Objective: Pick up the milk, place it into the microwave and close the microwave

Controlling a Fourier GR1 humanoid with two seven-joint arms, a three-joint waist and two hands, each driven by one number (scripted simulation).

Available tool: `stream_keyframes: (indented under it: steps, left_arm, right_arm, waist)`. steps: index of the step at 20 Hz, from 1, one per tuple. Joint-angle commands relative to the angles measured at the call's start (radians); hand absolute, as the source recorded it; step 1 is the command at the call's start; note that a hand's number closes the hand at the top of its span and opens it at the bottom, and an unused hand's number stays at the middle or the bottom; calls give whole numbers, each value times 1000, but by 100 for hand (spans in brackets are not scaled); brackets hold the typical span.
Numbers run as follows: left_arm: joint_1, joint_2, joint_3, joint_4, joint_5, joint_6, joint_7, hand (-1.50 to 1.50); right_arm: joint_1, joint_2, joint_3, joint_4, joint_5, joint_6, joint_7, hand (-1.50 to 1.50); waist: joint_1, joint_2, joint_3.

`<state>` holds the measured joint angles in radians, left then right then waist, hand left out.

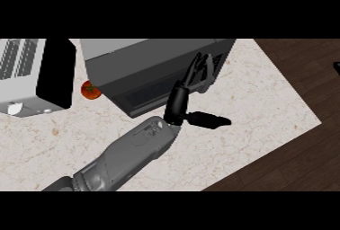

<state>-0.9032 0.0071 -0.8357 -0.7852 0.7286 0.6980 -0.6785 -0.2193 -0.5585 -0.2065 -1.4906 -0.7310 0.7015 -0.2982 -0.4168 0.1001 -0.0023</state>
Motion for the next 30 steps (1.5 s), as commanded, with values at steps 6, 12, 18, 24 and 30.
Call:
stream_keyframes:
  steps: [6, 12, 18, 24, 30]
  left_arm:
    - [-72, -7, 23, 55, 60, 5, 8, -150]
    - [-67, -7, 16, 73, 83, -4, -17, -150]
    - [-47, -7, 20, 87, 147, -43, 29, 150]
    - [-90, 65, -47, 218, 46, 41, 43, -150]
    - [-117, 76, -56, 268, 41, 85, 91, -150]
  right_arm:
    - [-9, -16, 9, 14, -27, 22, 23, -150]
    - [-19, -28, 7, 16, -55, 37, 33, -150]
    - [-28, -39, 10, 10, -74, 44, 46, -150]
    - [-18, -54, 6, 4, -89, 42, 60, -150]
    - [-19, -63, -12, 5, -101, 31, 60, -150]
  waist:
    - [-12, 6, 2]
    - [-11, 7, 1]
    - [-16, 13, 1]
    - [4, -8, 16]
    - [46, -13, 17]
